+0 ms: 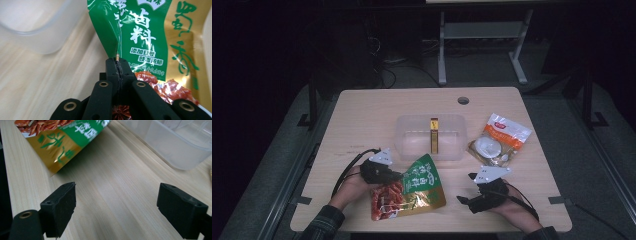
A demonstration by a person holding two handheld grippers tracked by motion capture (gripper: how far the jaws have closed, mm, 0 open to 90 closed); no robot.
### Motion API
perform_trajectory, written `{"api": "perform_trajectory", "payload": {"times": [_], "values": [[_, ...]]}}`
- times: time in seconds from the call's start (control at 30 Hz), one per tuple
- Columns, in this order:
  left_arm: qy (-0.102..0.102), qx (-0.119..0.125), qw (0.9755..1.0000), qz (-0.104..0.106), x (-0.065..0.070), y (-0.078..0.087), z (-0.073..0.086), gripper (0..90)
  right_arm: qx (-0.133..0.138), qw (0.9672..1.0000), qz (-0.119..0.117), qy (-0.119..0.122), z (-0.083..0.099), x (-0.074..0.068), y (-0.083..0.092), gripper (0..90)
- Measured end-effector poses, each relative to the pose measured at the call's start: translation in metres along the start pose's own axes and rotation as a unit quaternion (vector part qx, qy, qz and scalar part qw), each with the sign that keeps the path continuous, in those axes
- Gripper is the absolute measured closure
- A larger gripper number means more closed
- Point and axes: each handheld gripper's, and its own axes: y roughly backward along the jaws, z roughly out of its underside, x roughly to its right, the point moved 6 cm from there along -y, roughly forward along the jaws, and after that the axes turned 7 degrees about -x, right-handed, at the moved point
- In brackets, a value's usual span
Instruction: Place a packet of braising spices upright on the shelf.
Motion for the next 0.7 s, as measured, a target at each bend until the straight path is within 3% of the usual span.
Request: {"api": "perform_trajectory", "payload": {"times": [0.17,0.3,0.47,0.6,0.7], "values": [[0.02,0.032,0.9992,-0.008,-0.001,0.017,-0.001,89.6,0.001,1.0,-0.001,-0.003,0.0,0.0,0.0,15.3],[0.037,0.062,0.9973,-0.017,-0.002,0.029,-0.004,89.6,0.0,0.9998,-0.018,-0.006,0.0,-0.001,0.0,13.8],[0.058,0.095,0.9932,-0.032,-0.002,0.043,-0.006,89.7,0.014,0.9986,-0.044,-0.027,-0.006,-0.003,0.001,13.3],[0.068,0.117,0.9897,-0.046,0.0,0.054,-0.008,89.7,0.021,0.9979,-0.054,-0.028,-0.013,-0.005,-0.002,13.2],[0.081,0.138,0.9852,-0.061,0.001,0.063,-0.008,89.7,0.026,0.9971,-0.068,-0.021,-0.023,-0.011,-0.009,13.5]]}}
